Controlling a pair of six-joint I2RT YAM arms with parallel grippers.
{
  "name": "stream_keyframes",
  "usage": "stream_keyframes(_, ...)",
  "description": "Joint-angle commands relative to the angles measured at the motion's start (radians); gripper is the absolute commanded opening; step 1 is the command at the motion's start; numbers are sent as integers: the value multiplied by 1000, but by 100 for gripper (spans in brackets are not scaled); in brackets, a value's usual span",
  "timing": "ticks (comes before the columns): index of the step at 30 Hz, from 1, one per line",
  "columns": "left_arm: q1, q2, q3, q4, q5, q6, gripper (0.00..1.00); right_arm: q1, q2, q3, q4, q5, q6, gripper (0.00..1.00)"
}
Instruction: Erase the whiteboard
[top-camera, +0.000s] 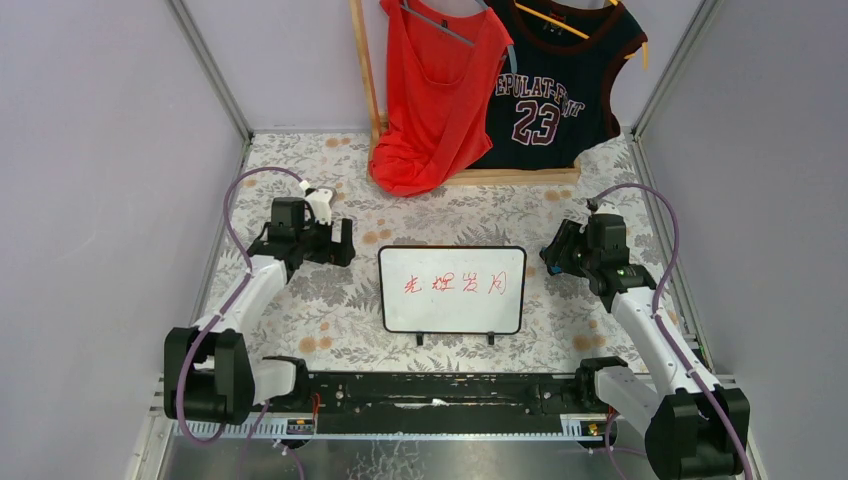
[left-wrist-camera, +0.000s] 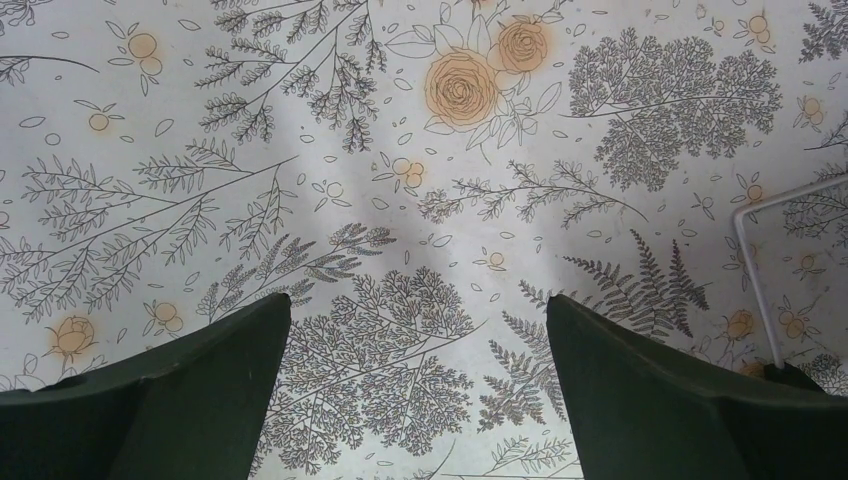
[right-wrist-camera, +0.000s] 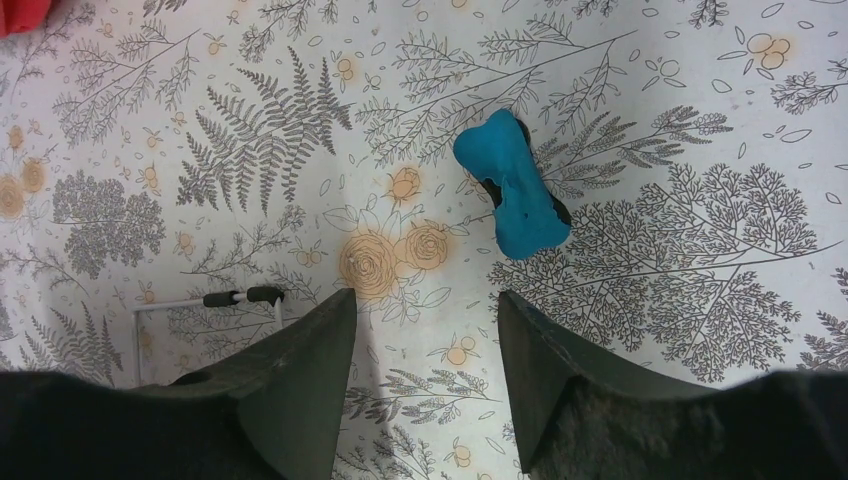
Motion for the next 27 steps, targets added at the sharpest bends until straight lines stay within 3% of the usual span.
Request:
stream_keyframes(1,9,-28,0,-11,14,12,99,7,-8,11,36,-13,3,61)
stream_keyframes(7,8,-48,-15,-9,6,27,99,8,15,49,-14,40,9,61)
stream_keyframes(14,8,-78,-27,-3,-11,55,97,8,133,130,-115,74,3,59)
stream_keyframes(20,8,-110,-47,5,-27,71,96,8,253,170,-168,197,4,61)
stream_keyframes(27,8,-97,-63,11,-22,75,96,6,356,167,-114,155,-28,60)
